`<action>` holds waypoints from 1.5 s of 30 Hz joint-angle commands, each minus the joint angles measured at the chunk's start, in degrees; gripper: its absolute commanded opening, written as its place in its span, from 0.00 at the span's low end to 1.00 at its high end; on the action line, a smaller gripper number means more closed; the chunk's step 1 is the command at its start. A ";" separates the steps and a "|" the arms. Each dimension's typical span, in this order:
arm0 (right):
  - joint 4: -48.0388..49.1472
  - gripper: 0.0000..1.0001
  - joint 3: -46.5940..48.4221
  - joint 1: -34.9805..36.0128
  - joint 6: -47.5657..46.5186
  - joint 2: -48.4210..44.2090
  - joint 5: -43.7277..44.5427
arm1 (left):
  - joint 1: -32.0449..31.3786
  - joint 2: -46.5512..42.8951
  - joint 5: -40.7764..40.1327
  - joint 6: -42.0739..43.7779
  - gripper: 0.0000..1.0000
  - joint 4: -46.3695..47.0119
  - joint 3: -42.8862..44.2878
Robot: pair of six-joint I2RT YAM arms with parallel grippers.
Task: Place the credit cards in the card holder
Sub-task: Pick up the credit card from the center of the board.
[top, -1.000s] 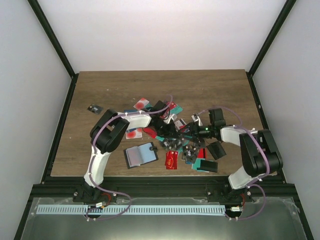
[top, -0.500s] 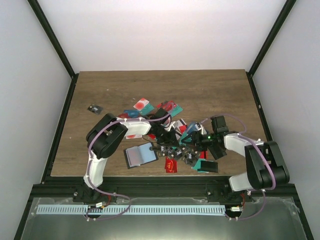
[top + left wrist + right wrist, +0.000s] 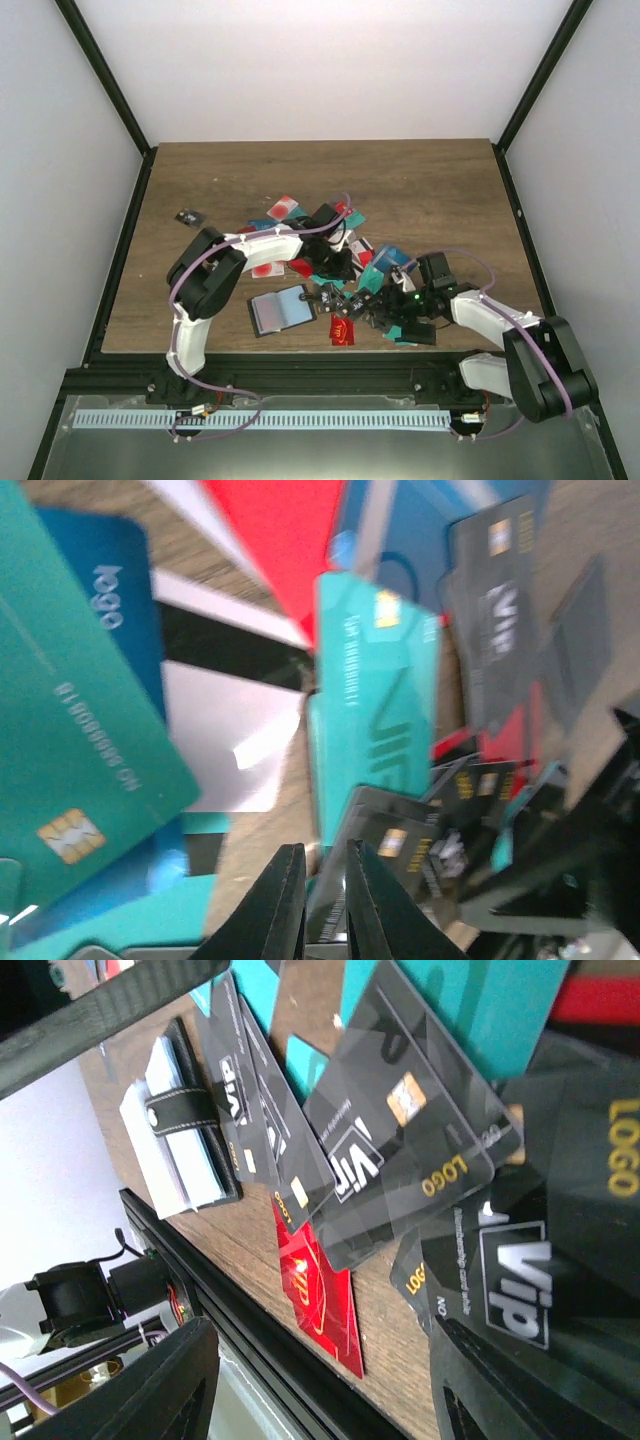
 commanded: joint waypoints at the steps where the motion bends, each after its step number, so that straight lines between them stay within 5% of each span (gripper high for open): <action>1: 3.48 0.60 -1.90 3.33 7.90 -1.76 2.50 | 0.11 4.35 -2.31 4.71 0.15 -5.27 1.70; 10: 11.95 0.60 -3.47 10.25 20.06 2.21 7.26 | -0.46 6.02 -1.63 5.67 0.15 -5.57 -0.27; 21: 7.51 0.59 -1.57 12.07 25.22 7.41 21.62 | -4.83 6.72 1.79 3.03 0.15 -2.91 -3.17; 45: 18.82 0.49 -6.01 11.46 19.23 -7.42 17.85 | -9.42 -5.16 12.01 -12.13 0.15 13.67 -16.28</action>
